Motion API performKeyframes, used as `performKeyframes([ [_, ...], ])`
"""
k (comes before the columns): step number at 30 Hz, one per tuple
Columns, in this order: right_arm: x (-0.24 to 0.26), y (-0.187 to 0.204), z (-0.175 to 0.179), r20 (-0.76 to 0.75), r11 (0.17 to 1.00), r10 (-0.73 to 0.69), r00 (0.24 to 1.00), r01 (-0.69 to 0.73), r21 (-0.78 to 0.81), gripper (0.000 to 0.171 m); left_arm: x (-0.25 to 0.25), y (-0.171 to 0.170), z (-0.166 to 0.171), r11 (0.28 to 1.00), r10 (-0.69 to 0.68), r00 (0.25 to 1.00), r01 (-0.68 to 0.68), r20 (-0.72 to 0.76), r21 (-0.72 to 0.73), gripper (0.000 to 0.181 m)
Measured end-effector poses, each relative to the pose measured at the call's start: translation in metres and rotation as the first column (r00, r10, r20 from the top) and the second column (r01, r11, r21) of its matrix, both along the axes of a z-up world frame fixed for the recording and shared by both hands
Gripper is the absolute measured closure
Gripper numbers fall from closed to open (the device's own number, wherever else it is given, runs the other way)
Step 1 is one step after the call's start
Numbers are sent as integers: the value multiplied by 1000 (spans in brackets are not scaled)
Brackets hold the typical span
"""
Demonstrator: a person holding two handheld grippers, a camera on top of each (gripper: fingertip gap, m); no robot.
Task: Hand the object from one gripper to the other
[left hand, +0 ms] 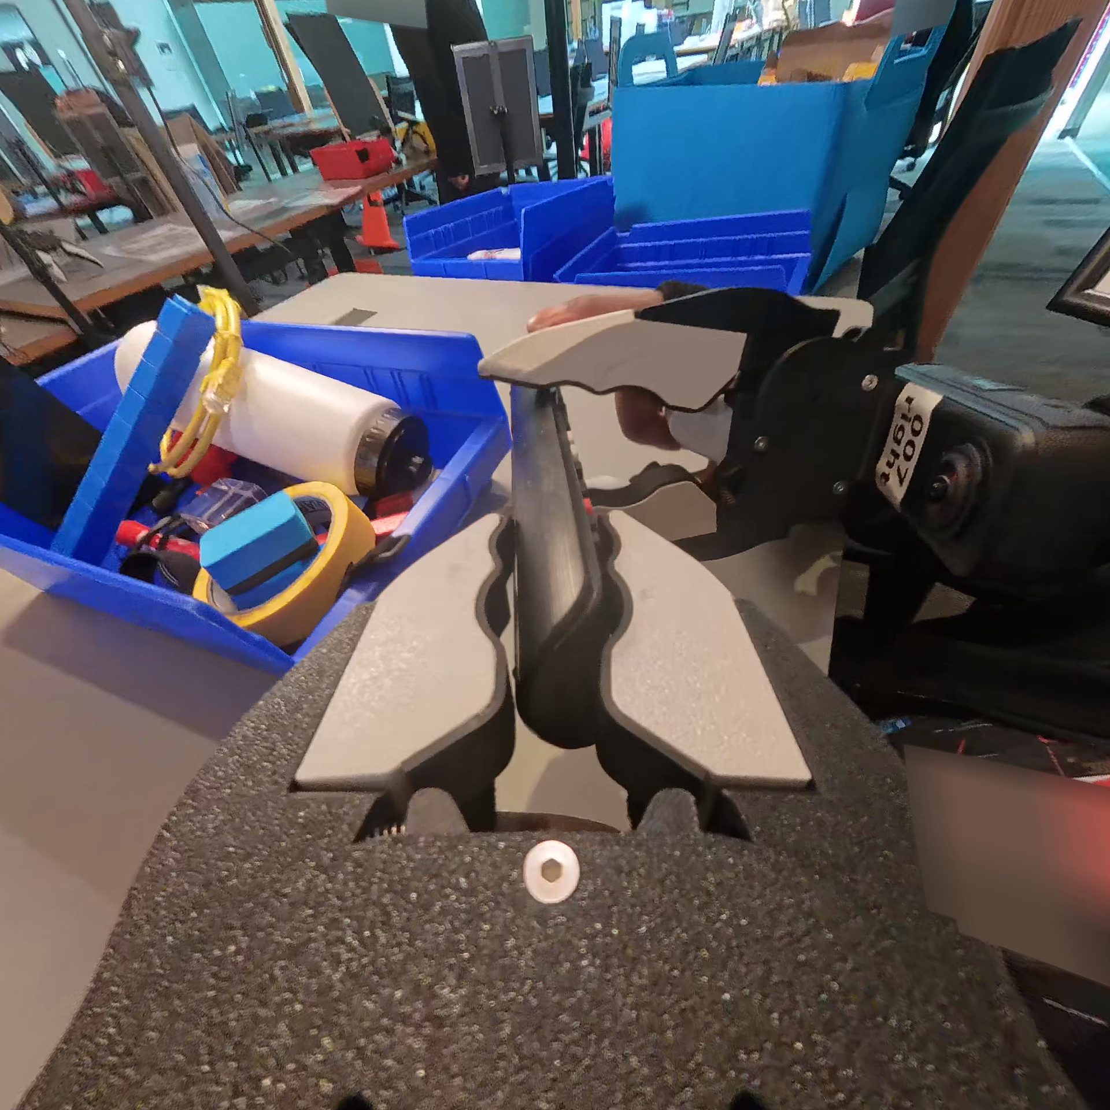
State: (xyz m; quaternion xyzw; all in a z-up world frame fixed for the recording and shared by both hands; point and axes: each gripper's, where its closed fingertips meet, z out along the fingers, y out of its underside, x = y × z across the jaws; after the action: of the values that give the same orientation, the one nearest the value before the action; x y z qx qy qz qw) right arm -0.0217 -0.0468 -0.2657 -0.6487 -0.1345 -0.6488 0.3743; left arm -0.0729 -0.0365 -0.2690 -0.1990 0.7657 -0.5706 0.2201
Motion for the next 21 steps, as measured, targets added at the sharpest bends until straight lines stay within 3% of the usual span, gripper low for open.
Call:
performKeyframes([
  [2, 2, -2, 3, -47, 999, 2, 999, 0, 47, 119, -1, -3, 13, 998, -16, 998, 21, 67, -66, 150],
  [5, 7, -8, 10, -201, 981, 52, 978, -12, 196, 119, -5, -1, 40, 971, -27, 988, 62, 154, -230, 126],
  [12, 11, -12, 14, -500, 887, 268, 823, -9, 461, 119, -1, 6, 65, 849, -17, 980, 118, 198, -515, 105],
  [16, 6, 1, 2, -596, 869, 326, 733, 15, 494, 119, 13, -2, 54, 837, 54, 983, 50, 173, -545, 111],
  [21, 2, 13, -11, -631, 890, 286, 722, 44, 454, 119, 32, -9, 31, 861, 165, 981, -96, 97, -499, 134],
])
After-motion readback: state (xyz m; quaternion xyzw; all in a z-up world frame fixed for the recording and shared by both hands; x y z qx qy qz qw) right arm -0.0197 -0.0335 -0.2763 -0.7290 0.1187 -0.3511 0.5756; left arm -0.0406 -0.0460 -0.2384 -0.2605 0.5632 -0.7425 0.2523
